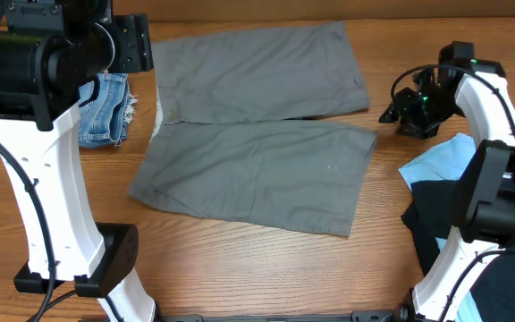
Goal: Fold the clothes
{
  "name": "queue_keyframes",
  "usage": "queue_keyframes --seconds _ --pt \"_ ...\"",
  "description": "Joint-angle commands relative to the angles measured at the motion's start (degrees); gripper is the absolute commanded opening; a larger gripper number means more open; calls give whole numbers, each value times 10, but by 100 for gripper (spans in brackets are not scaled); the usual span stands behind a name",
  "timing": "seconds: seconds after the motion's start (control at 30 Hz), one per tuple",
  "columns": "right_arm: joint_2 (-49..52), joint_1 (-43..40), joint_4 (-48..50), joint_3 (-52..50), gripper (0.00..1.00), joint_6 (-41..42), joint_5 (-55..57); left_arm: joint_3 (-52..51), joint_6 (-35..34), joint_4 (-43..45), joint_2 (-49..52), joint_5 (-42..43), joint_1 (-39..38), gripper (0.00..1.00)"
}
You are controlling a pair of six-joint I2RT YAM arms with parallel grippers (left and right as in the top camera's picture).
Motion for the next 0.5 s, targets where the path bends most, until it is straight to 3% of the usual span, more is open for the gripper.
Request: queue_keyframes --seconds 0.0,0.23,0.47 --pt "-32 1 -22 26 55 -32 -36 -2 25 0 -24 -10 -4 68" --pt "-91 38 -96 26 55 -28 -42 -17 27 0 -93 -29 -4 70" --pt "-188 109 -139 26 59 35 14 -167 18 0 -177 -99 -2 81"
